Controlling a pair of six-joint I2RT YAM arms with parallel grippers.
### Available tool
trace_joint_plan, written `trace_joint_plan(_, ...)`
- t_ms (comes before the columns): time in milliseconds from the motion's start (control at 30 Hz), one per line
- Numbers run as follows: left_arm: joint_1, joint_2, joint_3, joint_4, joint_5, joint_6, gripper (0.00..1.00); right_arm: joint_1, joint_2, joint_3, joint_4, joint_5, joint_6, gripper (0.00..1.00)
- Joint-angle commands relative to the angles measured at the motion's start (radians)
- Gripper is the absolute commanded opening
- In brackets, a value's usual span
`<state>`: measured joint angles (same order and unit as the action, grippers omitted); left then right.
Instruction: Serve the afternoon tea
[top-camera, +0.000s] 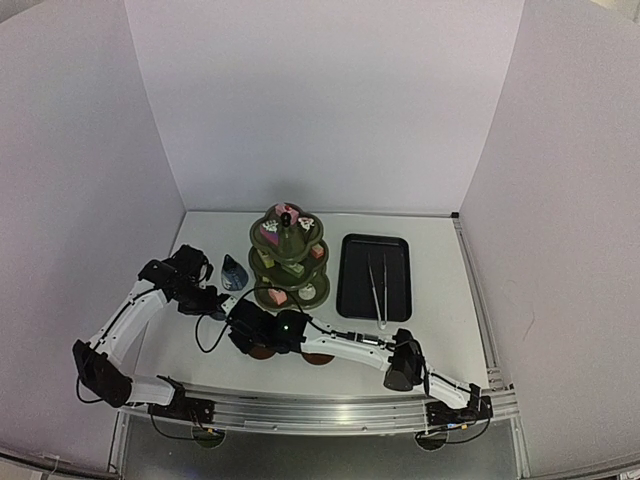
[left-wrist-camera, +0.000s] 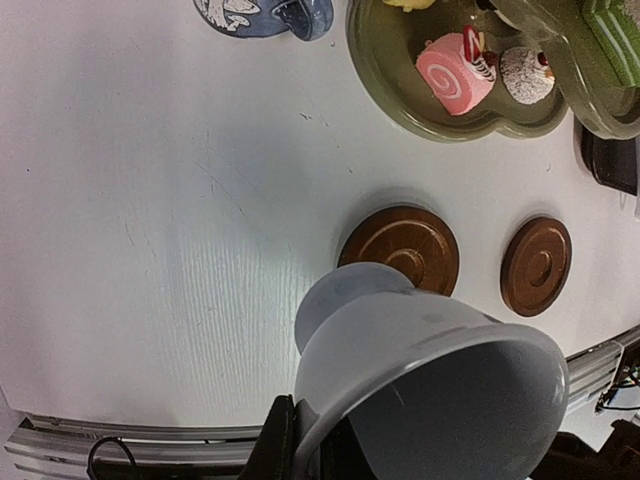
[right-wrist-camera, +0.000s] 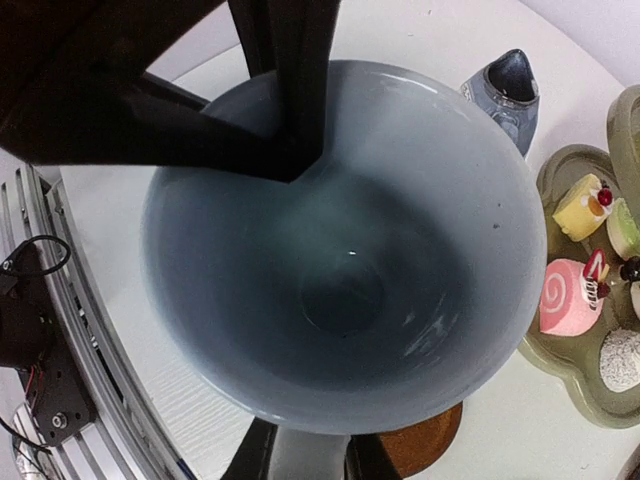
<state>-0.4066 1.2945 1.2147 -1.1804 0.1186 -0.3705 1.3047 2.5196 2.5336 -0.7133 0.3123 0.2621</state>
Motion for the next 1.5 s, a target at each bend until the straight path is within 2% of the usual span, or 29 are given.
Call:
trace_joint_plan(0,-0.061,-0.05,-0.01,0.011,0.01,0.051,0.0,-0.032,0.017,0.033,0.038,0.01,0.046,0.08)
trace_joint_plan(67,-0.076,-0.052,-0.018,0.017,0.011,0.068,0.0,-0.044,0.01,0.005,0.037,-0.005,0.08,0.0)
trace_joint_plan(200,-0.077,-0.059,-0.026,0.023,0.057,0.092,0.02,-0.053,-0.036,-0.069,0.037,0.006,0.075,0.0)
trace_joint_plan(267,-0.075,-0.065,-0.01,0.03,0.092,0.095,0.26,-0.053,-0.067,-0.106,0.037,0.015,0.054,0.0)
trace_joint_plan(333,-0.071,-0.066,0.01,0.036,0.083,0.102,0.41,-0.053,-0.104,-0.141,0.038,0.021,0.032,0.0)
trace_joint_plan(367,-0.064,-0.064,0.022,0.038,0.072,0.109,0.49,-0.053,-0.124,-0.157,0.039,0.02,0.021,0.0)
trace_joint_plan(433,-0.04,-0.057,0.05,0.034,0.071,0.119,0.54,-0.053,-0.156,-0.176,0.046,0.017,0.004,0.0)
trace_joint_plan(567,0.004,-0.067,0.069,0.035,0.1,0.125,0.54,-0.053,-0.217,-0.226,0.067,0.004,-0.022,0.0)
trace_joint_plan(733,0.119,-0.05,0.123,0.046,0.146,0.138,0.63,-0.063,-0.321,-0.36,0.097,-0.072,-0.069,0.0)
trace_joint_plan(867,0.143,-0.057,0.139,0.068,0.196,0.154,0.69,-0.083,-0.481,-0.594,0.181,-0.184,-0.176,0.0)
trace_joint_plan(1000,0.144,-0.088,0.115,0.128,0.269,0.151,0.75,-0.132,-0.69,-0.91,0.359,-0.272,-0.241,0.0)
trace_joint_plan(1133,0.146,-0.113,0.082,0.167,0.302,0.169,0.77,-0.16,-0.922,-1.299,0.693,-0.324,-0.425,0.0)
trace_joint_plan(1267,0.148,-0.13,0.05,0.205,0.323,0.192,0.78,-0.253,-1.014,-1.453,0.753,-0.447,-0.472,0.0)
trace_joint_plan(1367,0.149,-0.134,0.027,0.241,0.328,0.2,0.79,-0.276,-1.038,-1.546,0.817,-0.524,-0.566,0.0)
trace_joint_plan(1467,0.152,-0.127,0.021,0.251,0.363,0.222,0.82,-0.315,-1.036,-1.61,0.877,-0.589,-0.594,0.0)
